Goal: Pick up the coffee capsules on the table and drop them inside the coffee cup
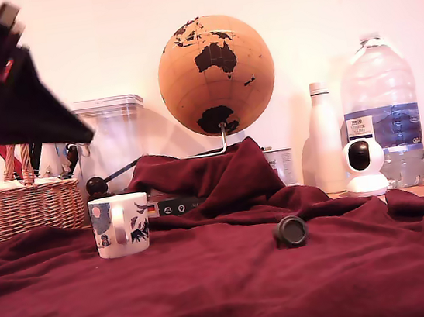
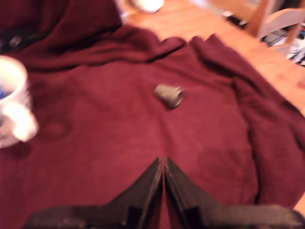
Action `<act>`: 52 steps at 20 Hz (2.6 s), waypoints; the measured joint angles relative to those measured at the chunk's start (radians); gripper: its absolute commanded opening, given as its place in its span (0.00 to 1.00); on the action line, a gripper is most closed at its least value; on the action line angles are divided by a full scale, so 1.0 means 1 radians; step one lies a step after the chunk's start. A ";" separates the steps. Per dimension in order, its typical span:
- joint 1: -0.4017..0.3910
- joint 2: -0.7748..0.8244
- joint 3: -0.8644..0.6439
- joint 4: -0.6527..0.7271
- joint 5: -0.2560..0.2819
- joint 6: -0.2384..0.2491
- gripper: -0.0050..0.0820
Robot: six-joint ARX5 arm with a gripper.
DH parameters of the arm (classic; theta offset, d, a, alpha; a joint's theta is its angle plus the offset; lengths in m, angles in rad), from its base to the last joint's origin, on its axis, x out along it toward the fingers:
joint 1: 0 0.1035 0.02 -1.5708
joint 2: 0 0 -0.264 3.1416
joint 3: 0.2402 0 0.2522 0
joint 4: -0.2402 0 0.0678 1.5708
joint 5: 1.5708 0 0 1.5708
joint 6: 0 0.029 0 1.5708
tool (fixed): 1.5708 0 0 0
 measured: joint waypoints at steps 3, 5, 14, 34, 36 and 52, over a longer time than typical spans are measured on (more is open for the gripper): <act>-0.001 0.000 0.000 0.003 0.000 0.000 0.04; -0.001 0.000 0.000 0.003 0.000 0.000 0.04; -0.002 0.000 0.000 0.005 0.000 0.000 0.74; -0.004 0.207 0.000 0.323 0.142 0.164 0.80; -0.004 0.242 0.000 0.364 0.146 0.167 0.80; -0.064 0.448 0.000 0.586 0.173 0.182 0.80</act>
